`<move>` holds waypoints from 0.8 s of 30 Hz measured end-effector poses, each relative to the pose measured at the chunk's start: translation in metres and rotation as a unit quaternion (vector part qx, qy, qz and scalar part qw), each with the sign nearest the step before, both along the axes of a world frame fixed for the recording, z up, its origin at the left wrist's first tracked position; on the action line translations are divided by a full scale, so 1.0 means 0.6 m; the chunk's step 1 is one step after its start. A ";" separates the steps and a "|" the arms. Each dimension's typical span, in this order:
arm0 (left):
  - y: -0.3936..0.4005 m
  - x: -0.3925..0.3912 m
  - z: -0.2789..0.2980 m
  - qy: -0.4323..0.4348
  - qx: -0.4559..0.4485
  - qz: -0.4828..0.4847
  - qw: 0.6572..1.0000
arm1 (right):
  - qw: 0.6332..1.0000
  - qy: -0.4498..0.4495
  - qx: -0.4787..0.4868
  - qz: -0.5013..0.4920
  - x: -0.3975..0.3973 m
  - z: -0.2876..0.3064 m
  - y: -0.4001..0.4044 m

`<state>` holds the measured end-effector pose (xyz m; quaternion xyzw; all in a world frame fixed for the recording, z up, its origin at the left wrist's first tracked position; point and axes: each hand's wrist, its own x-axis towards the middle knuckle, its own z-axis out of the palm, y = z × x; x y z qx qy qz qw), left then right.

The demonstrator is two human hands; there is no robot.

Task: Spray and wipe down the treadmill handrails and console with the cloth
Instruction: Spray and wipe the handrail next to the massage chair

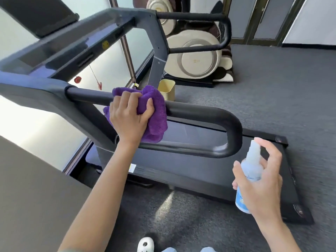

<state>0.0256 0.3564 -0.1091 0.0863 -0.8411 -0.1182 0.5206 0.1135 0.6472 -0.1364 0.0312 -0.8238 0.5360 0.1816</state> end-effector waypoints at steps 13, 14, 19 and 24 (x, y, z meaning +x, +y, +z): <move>-0.044 0.079 -0.202 -0.014 0.570 0.190 0.799 | 0.998 -0.056 0.033 -0.021 0.007 -0.019 -0.061; -0.040 0.065 -0.203 0.003 0.586 0.183 0.790 | 0.997 -0.067 0.038 -0.022 0.010 -0.023 -0.063; -0.015 -0.006 -0.212 -0.011 0.682 0.148 0.716 | 0.991 -0.098 0.076 -0.051 0.027 -0.037 -0.067; -0.004 0.000 -0.249 -0.004 0.829 0.041 0.557 | 0.992 -0.094 0.051 -0.069 0.028 -0.039 -0.070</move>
